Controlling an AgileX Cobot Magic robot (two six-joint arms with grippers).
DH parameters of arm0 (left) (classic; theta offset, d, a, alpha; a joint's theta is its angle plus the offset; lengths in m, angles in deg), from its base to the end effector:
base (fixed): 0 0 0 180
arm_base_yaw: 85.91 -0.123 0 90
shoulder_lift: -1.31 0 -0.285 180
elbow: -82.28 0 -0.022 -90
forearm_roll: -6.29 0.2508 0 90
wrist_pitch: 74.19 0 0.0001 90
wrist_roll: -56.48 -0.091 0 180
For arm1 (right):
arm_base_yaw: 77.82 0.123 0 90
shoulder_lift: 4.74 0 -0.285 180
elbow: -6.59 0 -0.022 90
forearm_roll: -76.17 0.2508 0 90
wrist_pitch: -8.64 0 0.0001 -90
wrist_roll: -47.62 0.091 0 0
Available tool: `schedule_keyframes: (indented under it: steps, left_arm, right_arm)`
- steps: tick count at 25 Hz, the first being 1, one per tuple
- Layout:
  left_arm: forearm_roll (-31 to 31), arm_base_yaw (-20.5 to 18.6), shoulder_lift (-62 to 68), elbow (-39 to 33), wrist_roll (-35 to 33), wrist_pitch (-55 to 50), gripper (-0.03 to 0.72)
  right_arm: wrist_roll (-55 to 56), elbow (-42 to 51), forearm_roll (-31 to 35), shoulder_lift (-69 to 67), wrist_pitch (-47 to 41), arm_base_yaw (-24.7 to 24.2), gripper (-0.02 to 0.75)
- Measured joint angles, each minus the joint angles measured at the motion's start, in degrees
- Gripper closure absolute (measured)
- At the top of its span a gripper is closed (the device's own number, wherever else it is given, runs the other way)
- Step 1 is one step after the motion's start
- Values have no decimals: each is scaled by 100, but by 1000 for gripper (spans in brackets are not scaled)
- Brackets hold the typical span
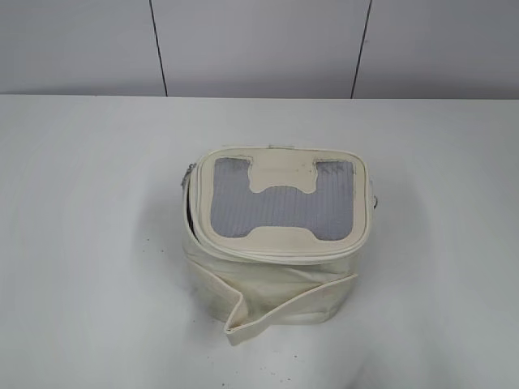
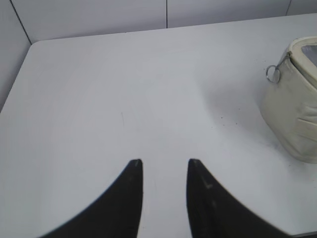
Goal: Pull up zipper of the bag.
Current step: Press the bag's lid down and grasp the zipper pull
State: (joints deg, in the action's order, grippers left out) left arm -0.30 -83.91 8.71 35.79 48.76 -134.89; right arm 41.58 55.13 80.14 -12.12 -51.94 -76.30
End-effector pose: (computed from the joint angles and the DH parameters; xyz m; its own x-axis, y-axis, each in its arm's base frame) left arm -0.0109 -0.0087 0.2878 -0.4022 0.0919 -0.9109 0.1577 0.9870 0.0299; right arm -0.0061 0.0053 0.2778 -0.4383 -0.0828 -0.8950 -0.1120 0.9930 -0.0370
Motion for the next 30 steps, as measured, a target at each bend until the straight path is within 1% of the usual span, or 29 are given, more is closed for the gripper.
schedule_keyframes:
  steps: [30]
  left_arm:
    - [0, 0, 0, 0, 0, 0, 449]
  right_arm:
    - [0, 0, 0, 0, 0, 0, 152]
